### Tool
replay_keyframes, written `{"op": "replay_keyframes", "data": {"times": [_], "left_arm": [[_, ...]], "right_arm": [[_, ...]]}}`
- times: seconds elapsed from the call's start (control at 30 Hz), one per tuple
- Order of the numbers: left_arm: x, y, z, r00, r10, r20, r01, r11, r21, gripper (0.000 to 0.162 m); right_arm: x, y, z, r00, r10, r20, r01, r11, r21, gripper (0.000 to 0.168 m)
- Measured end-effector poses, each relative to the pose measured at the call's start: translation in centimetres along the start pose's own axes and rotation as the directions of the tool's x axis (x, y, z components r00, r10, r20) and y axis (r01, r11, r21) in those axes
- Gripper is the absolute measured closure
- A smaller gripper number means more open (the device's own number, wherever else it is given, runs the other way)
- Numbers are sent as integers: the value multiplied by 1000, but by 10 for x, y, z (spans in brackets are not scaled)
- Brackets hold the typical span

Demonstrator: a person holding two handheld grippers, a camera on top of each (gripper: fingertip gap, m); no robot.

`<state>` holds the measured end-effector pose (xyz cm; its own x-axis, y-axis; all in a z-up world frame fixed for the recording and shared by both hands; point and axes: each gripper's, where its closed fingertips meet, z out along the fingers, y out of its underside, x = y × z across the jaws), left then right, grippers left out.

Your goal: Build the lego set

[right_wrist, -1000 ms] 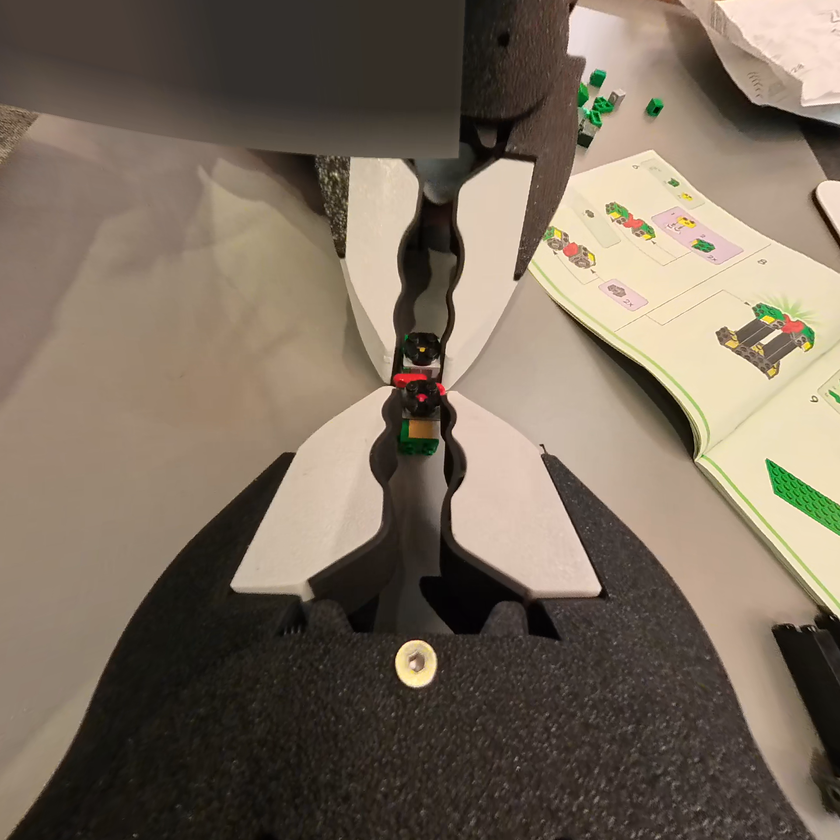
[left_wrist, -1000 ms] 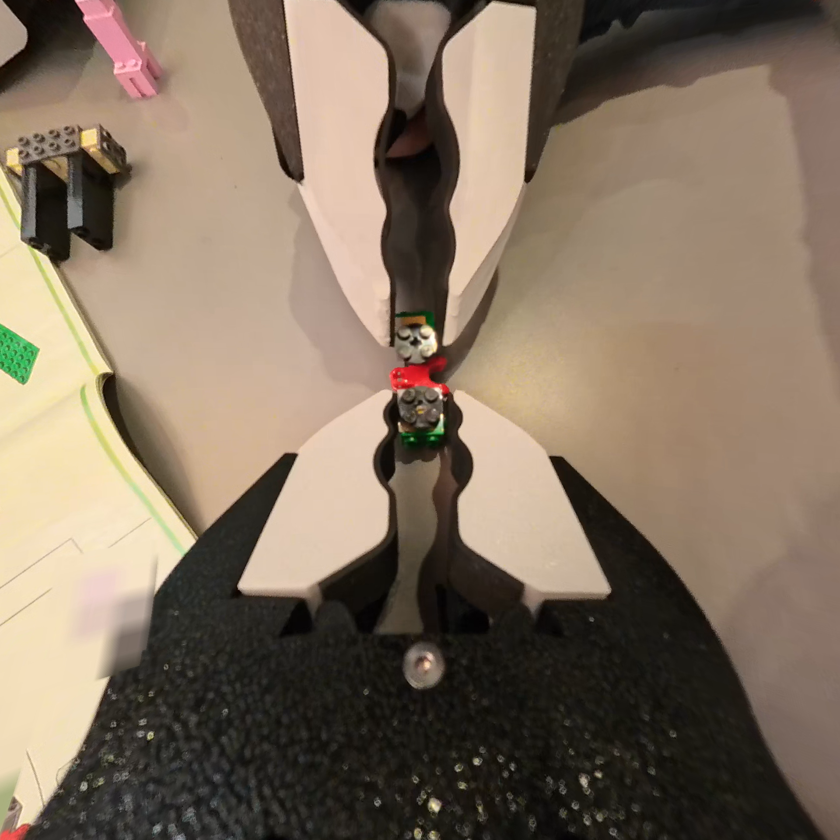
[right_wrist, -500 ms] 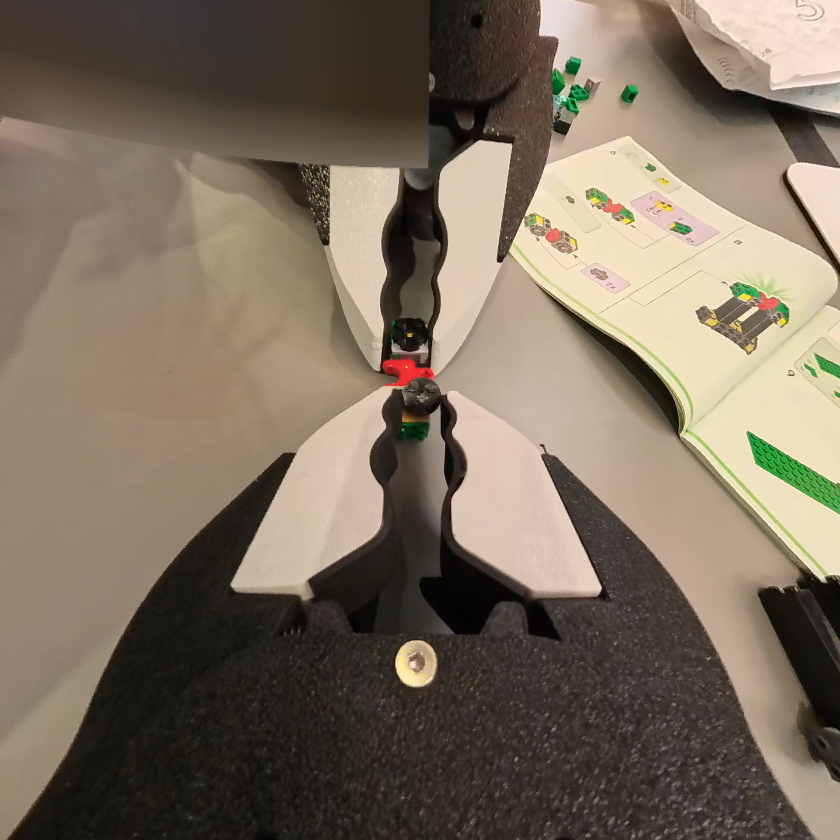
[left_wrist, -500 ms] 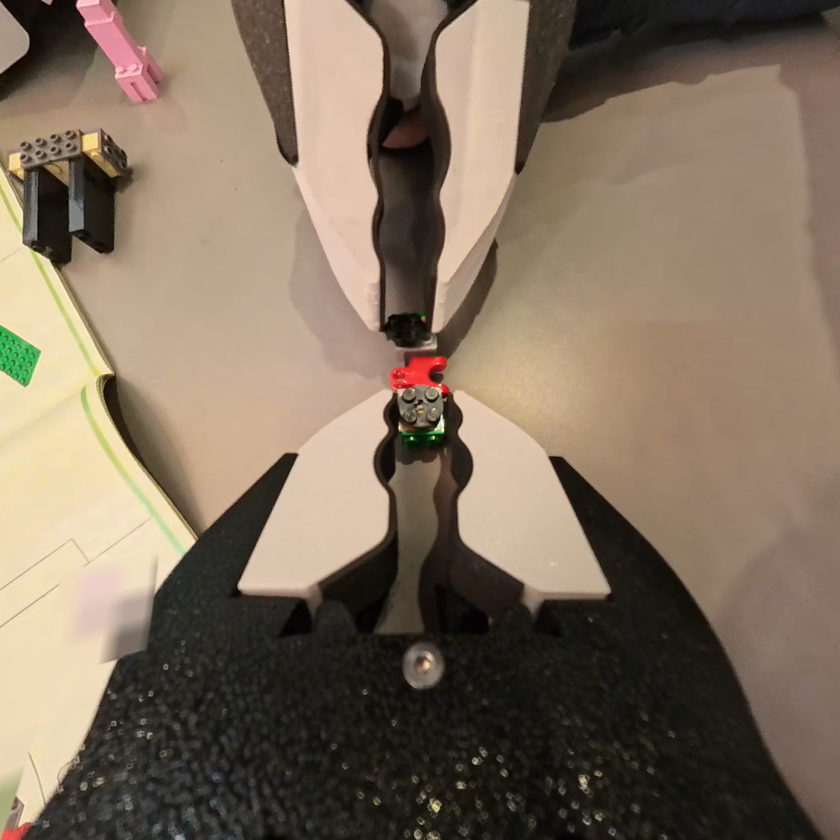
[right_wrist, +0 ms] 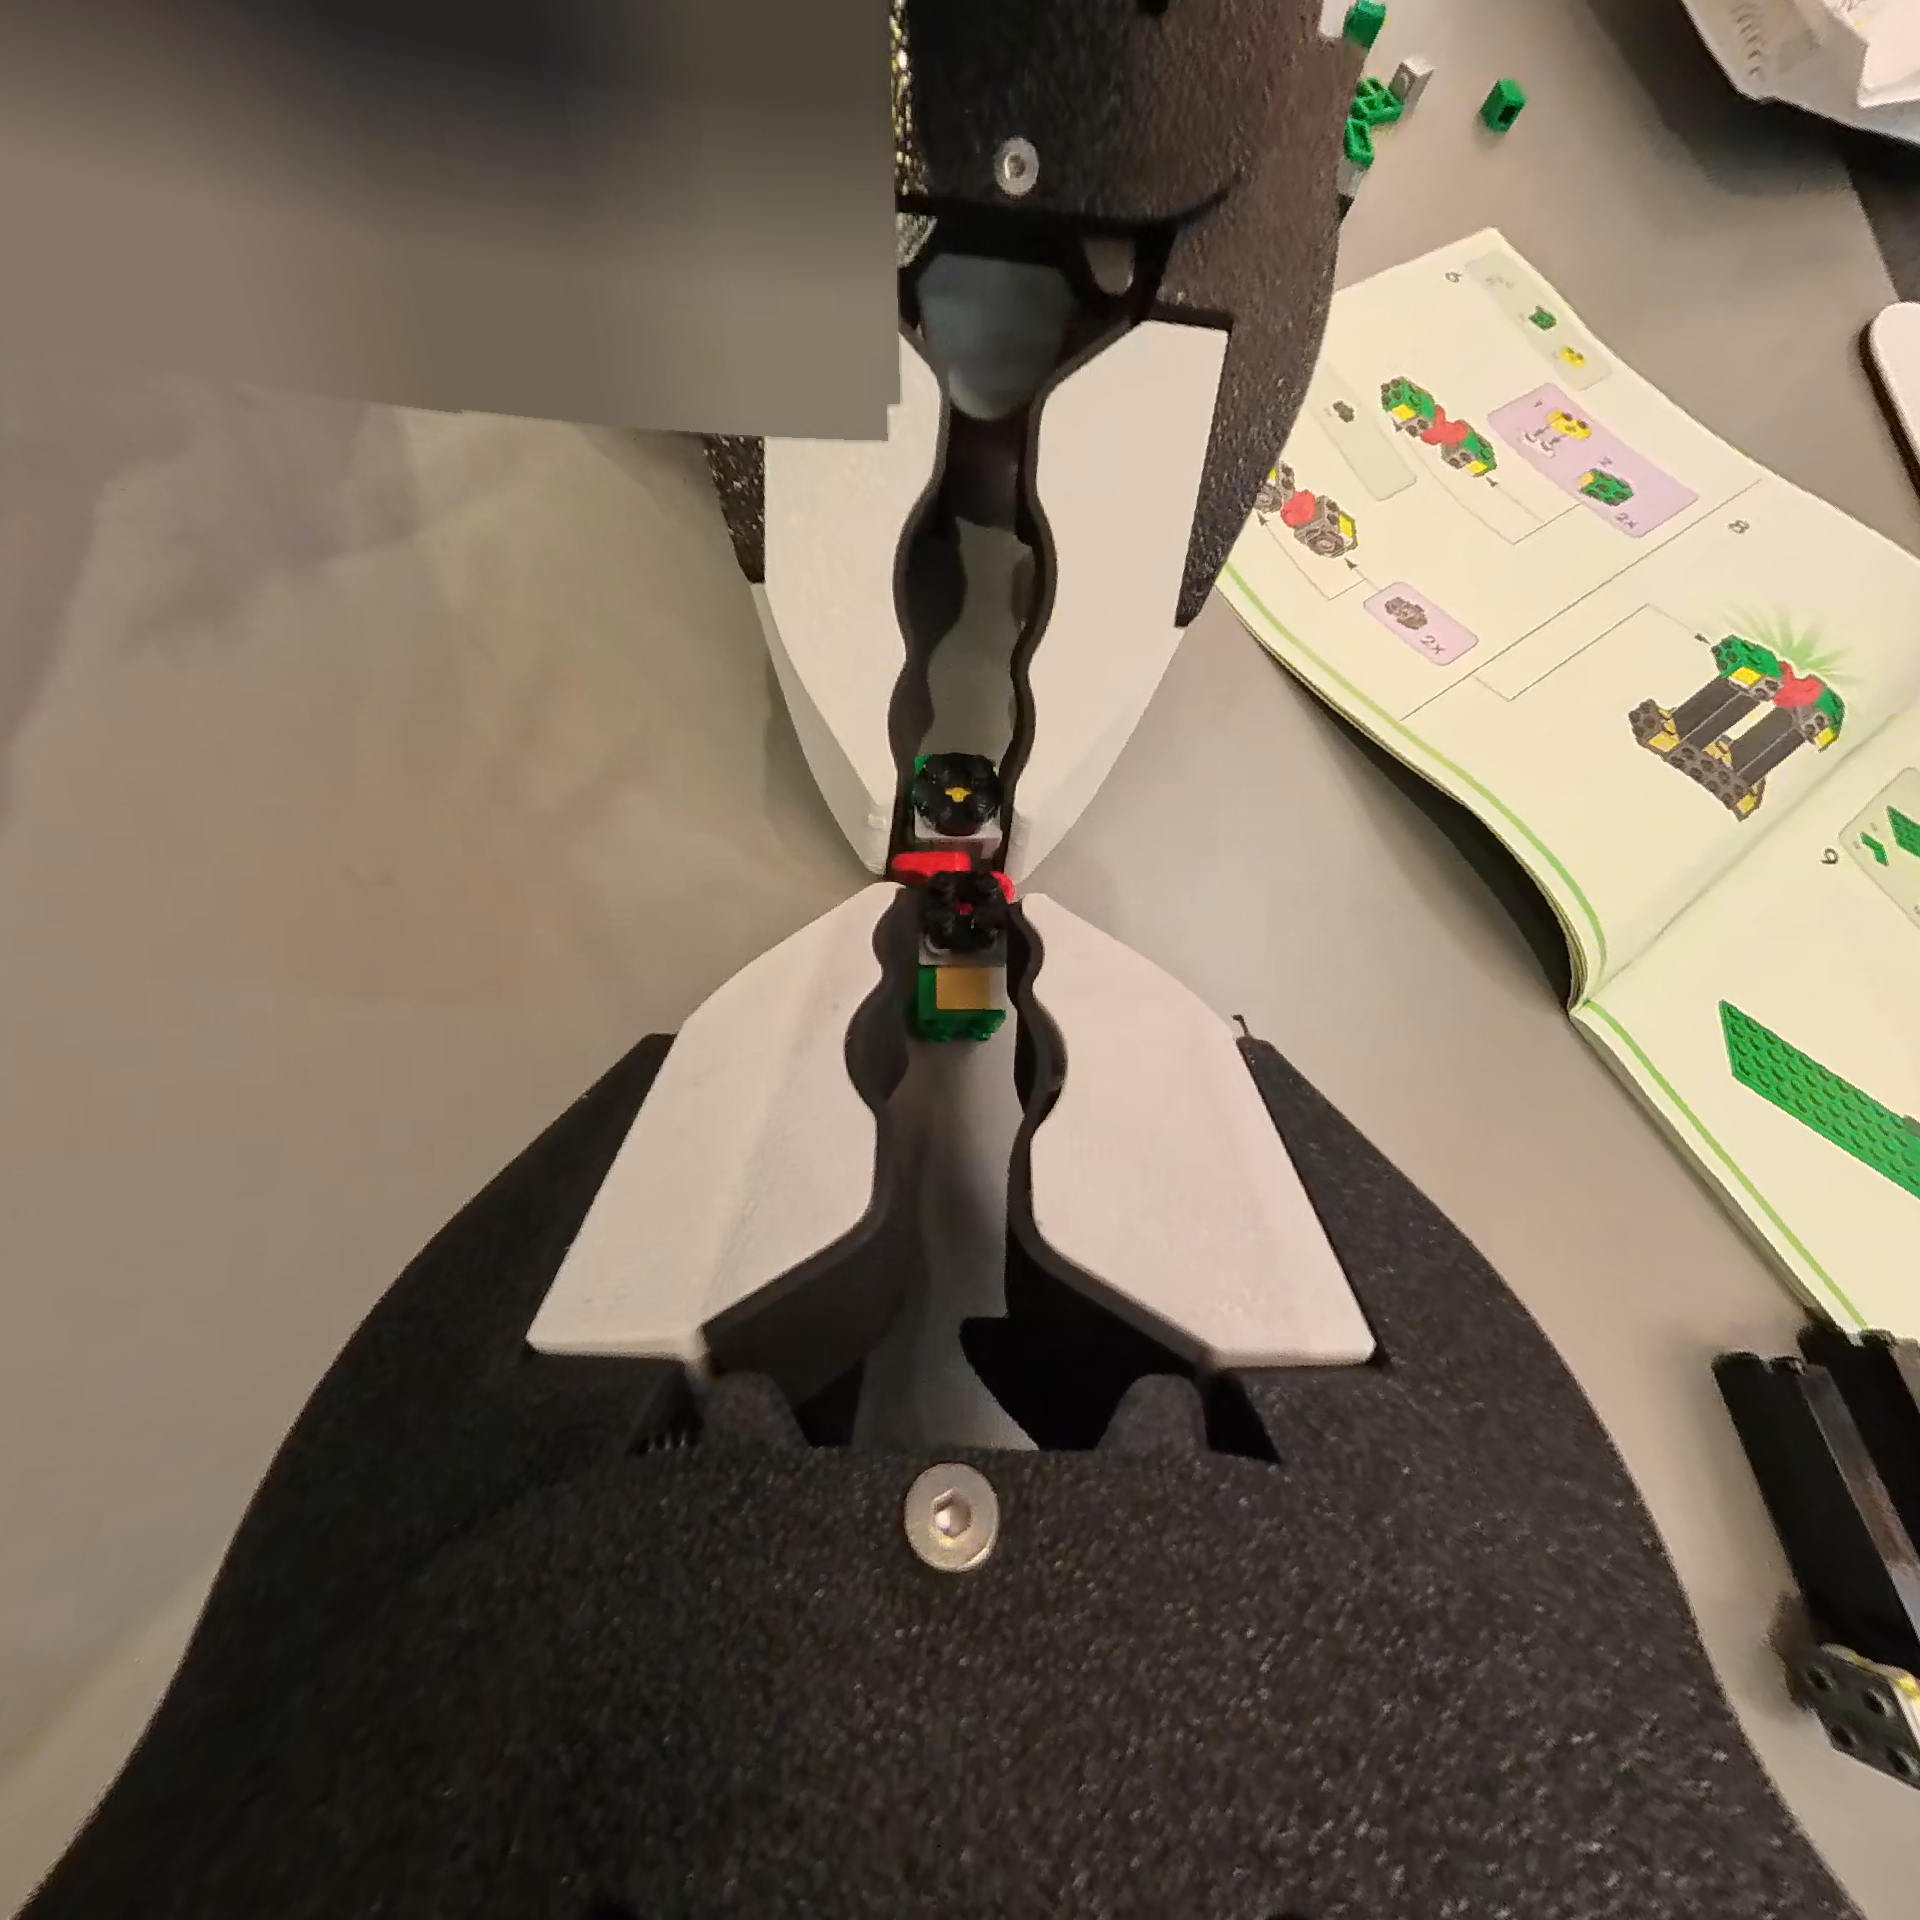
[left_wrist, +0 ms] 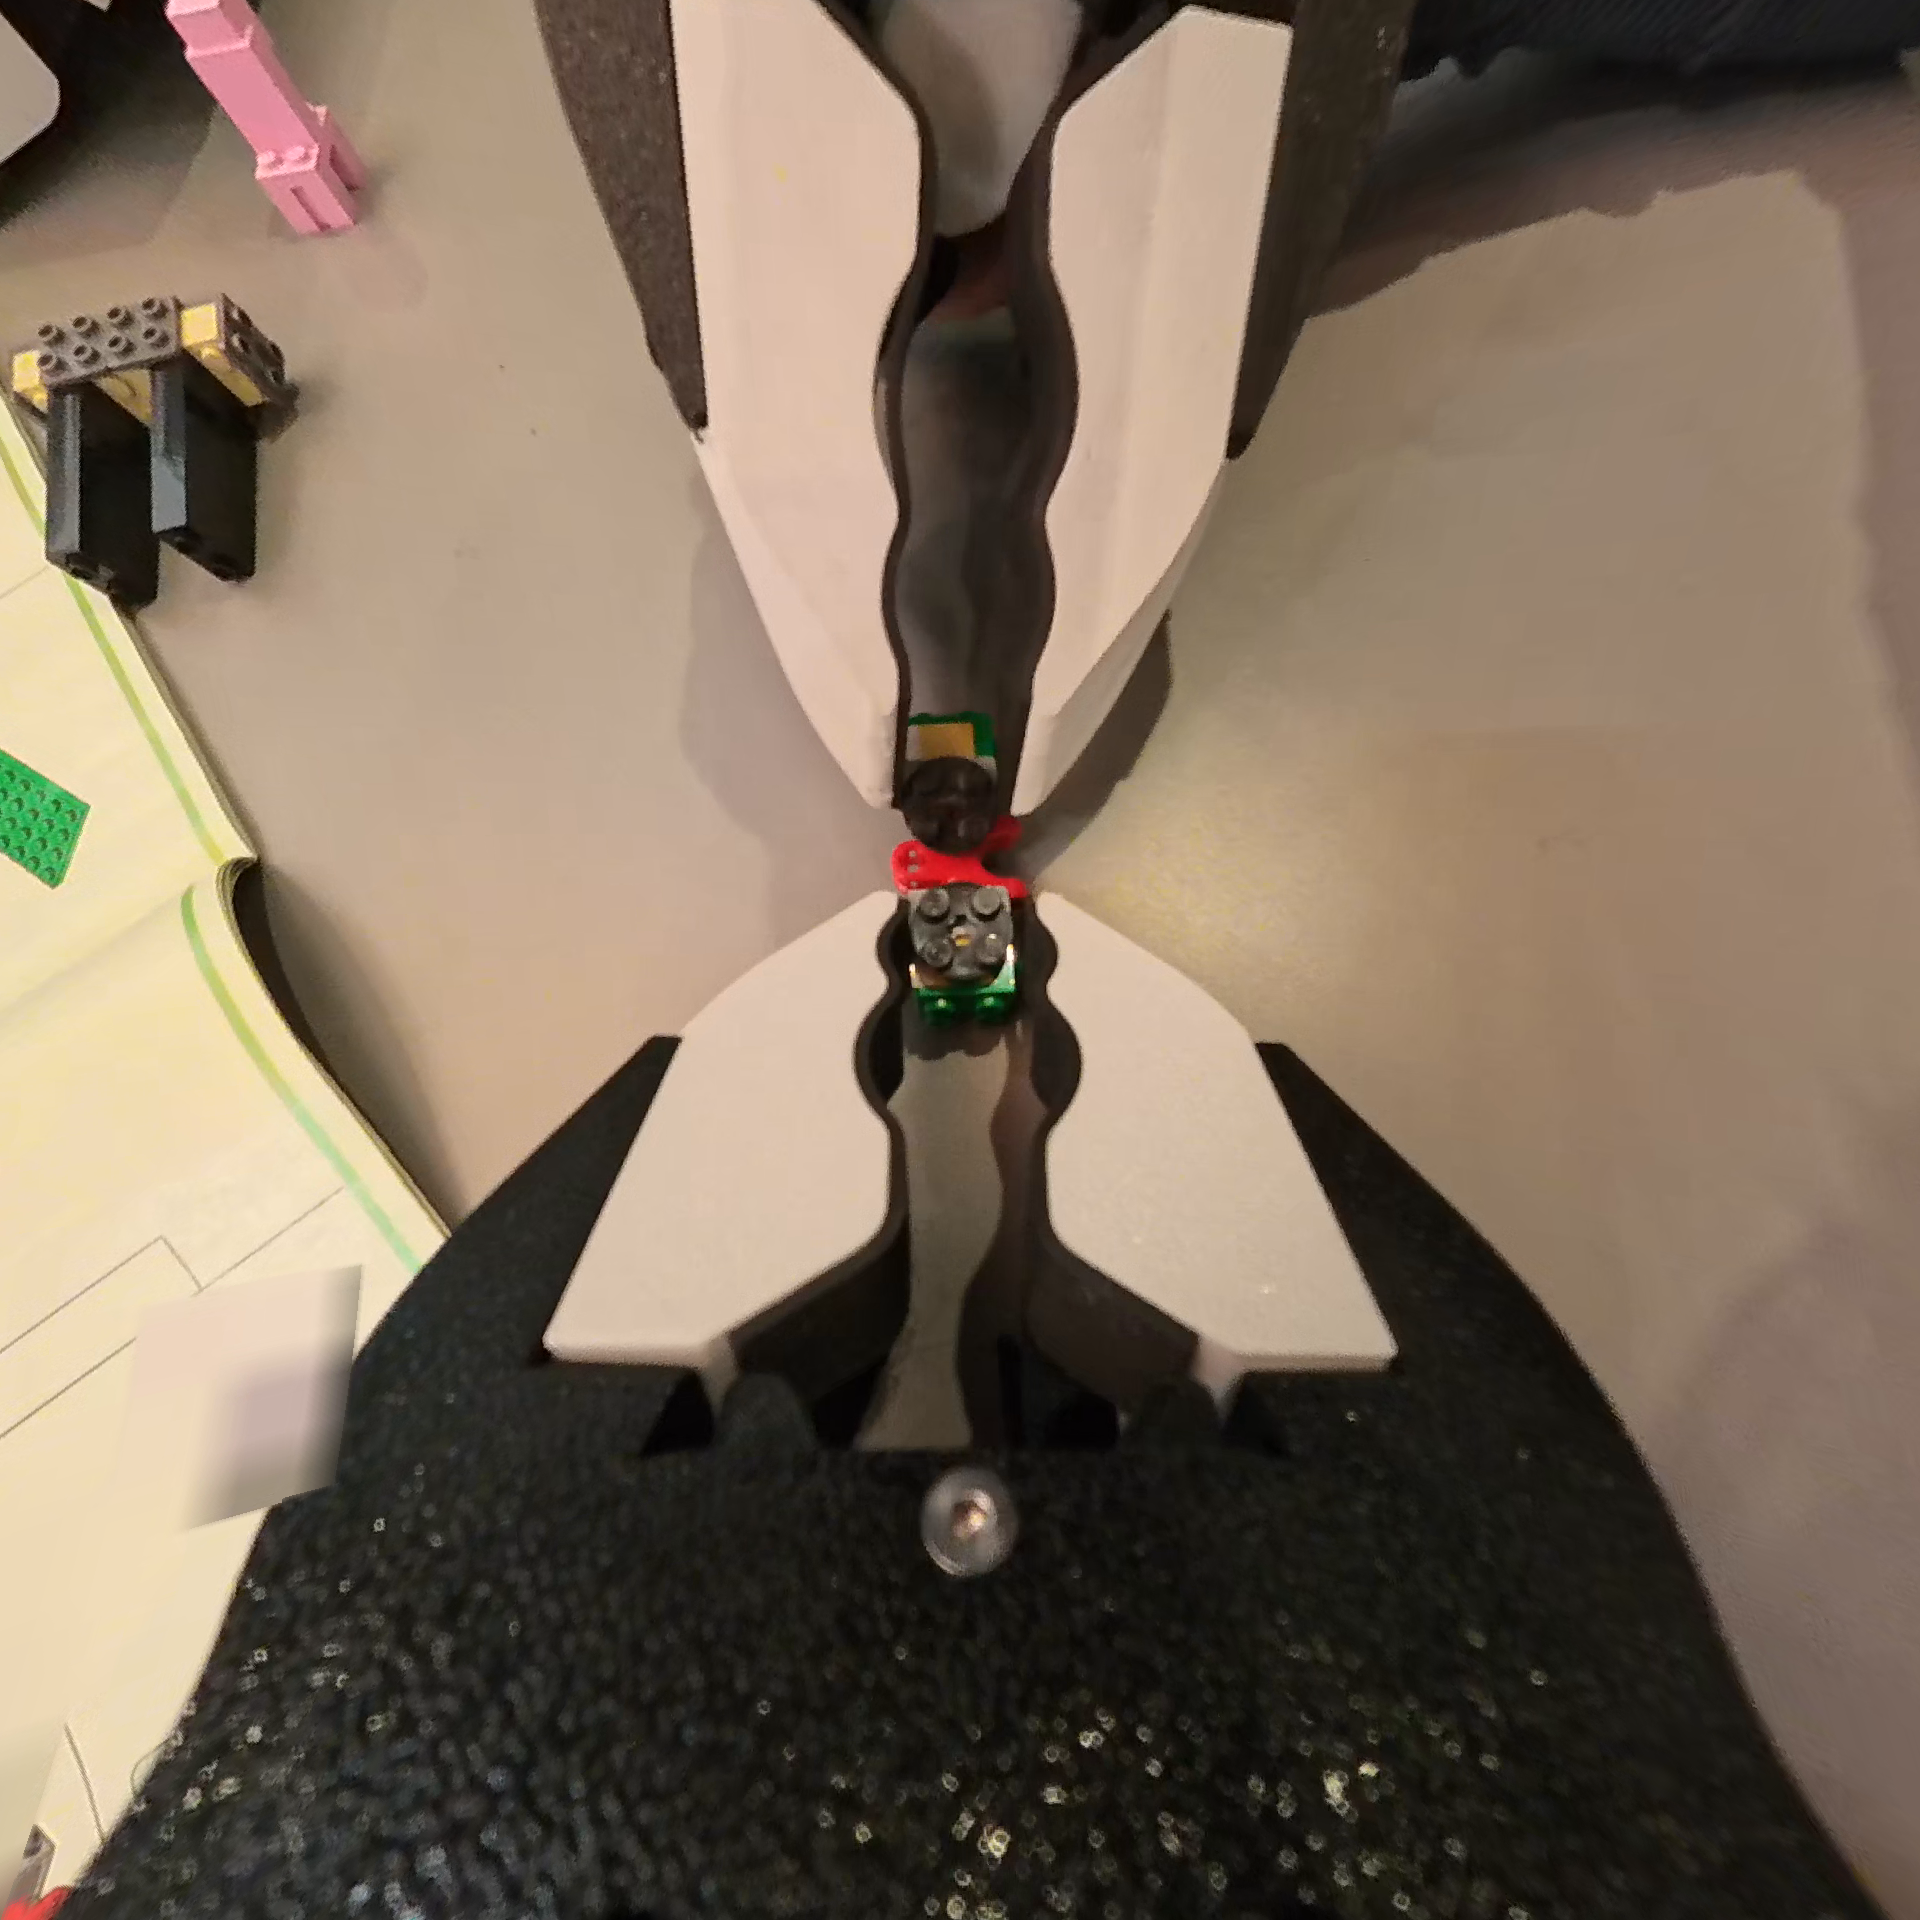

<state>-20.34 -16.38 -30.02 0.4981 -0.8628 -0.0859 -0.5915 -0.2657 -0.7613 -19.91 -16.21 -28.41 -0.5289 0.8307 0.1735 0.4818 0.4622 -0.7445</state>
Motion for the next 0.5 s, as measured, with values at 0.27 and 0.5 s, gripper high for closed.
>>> {"op": "replay_keyframes", "data": {"times": [0.27, 0.5], "left_arm": [[0, 0, 0, 1000, 5, 1, -5, 1000, 1, 142], [0, 0, 0, 1000, -2, -6, 2, 1000, -1, 142]], "right_arm": [[-1, 0, -2, 1000, 21, 11, -21, 999, 41, 152], [-1, 0, -2, 999, 28, 16, -29, 997, 65, 152]]}}
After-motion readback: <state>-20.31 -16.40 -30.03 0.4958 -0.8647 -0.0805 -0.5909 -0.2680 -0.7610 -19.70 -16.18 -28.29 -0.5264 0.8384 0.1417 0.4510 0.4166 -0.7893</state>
